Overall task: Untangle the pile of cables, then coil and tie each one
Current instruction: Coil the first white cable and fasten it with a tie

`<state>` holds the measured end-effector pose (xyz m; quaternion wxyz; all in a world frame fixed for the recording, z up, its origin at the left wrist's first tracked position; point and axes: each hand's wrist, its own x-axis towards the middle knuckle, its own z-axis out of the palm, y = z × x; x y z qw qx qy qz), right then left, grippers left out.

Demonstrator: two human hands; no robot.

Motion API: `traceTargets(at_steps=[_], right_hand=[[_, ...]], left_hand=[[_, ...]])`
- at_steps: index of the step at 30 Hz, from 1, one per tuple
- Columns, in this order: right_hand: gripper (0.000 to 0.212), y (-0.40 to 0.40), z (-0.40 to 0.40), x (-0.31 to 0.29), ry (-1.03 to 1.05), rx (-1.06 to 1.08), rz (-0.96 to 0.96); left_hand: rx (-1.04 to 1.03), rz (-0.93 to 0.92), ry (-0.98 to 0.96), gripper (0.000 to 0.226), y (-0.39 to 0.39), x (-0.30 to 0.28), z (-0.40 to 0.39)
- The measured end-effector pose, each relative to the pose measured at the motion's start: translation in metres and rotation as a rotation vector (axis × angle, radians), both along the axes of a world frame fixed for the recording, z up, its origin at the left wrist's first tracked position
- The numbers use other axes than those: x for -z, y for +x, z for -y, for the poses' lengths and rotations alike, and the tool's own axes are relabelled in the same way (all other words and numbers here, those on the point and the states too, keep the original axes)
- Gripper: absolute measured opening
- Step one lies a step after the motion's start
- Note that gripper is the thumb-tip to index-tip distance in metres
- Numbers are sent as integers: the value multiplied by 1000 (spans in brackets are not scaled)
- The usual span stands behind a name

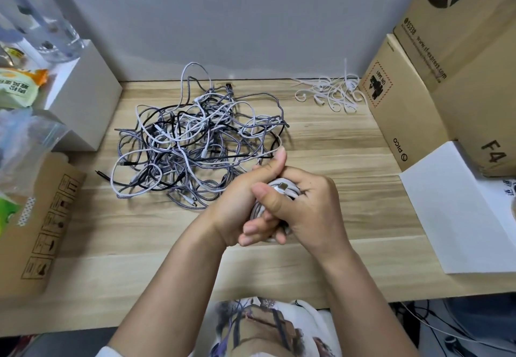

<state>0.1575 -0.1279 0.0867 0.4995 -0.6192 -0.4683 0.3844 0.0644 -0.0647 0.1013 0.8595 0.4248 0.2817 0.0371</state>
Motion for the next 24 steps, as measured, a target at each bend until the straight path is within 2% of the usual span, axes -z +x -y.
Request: traceTargets(at_steps=[3,5,9,13,17,19,23,24], right_hand=[[50,-6,-2,4,66,164,-8],[61,-8,-3,6,118,223,-28],[51,-11,-4,3,210,276,-82],[20,-12,-2,-3,208,244,-193],[44,-15,-6,-5,308,306,-161],[39,-14,-8,-6,327,297,-206],[29,-12,-11,-10,306,288,-172],[32,-12,-13,-9,352,326,-72]], left_hand=[[-80,-29,28,68,3,-1,2],[-98,-47,77,67,4,-2,2],[-106,-79,159,72,5,-5,4],[-194,3,164,75,7,-9,7],[-367,60,130,62,10,-16,15],[-434,80,159,62,10,-15,18],[-554,86,172,57,13,-13,15],[-598,89,192,57,13,-11,12]])
